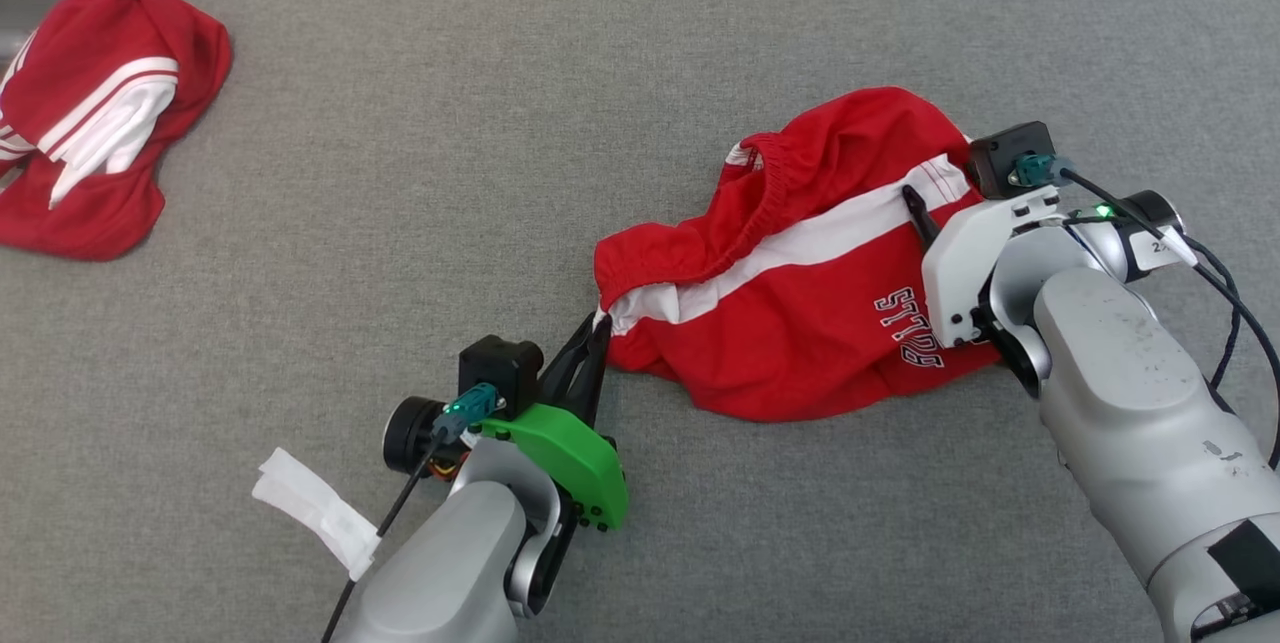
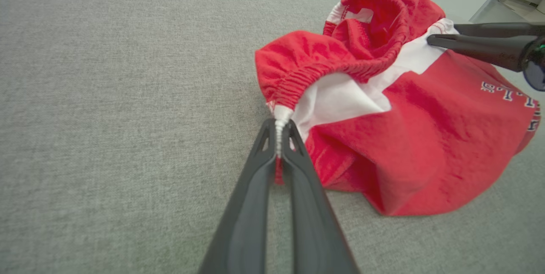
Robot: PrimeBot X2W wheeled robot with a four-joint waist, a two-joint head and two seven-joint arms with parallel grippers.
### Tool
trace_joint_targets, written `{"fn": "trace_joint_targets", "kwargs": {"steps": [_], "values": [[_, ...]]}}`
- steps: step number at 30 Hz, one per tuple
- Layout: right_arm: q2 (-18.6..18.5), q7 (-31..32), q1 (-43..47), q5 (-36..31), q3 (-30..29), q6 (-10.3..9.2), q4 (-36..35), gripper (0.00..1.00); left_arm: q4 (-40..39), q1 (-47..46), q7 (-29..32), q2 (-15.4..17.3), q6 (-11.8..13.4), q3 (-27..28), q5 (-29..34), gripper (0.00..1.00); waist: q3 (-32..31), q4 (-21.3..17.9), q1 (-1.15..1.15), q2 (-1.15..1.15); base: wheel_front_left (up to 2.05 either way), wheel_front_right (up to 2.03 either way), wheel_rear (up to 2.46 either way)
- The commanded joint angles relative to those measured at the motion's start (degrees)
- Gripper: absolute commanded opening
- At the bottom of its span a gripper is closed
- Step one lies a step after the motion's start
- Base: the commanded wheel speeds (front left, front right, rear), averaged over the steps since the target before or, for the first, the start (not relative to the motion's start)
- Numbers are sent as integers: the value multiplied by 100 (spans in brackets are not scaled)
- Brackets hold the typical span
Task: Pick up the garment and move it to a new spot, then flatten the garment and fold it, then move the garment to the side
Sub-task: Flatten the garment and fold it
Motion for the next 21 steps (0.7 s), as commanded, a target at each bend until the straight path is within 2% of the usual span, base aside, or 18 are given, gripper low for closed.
{"fn": "trace_joint_targets", "kwargs": {"steps": [1,2,5,6,8,16,21], "values": [[-40,-4,-112,105,119,-6,72,47,-24,-86,-31,29,25,-6,-24,0,5,-3,0,0,0,0,0],[-79,-26,-166,182,218,-6,127,39,-34,-88,-31,29,29,-9,-21,0,9,-1,0,0,0,0,0],[-184,-100,-296,426,473,-6,279,25,-62,-106,-30,29,42,-10,-10,0,32,4,0,0,0,0,0],[-214,-140,-343,501,572,-6,333,11,-68,-115,-28,29,47,-10,-2,0,39,6,0,0,0,0,0],[-269,-211,-435,653,735,-6,432,0,-74,-124,-28,29,63,-4,12,0,47,5,0,0,0,0,0],[-369,-644,-586,1141,1262,-6,744,0,-121,-26,-28,28,92,128,88,0,-63,-86,0,0,0,0,0],[-475,-1066,-439,1477,1574,-6,678,0,-293,86,-28,60,85,338,155,0,-209,-186,0,0,0,0,0]]}}
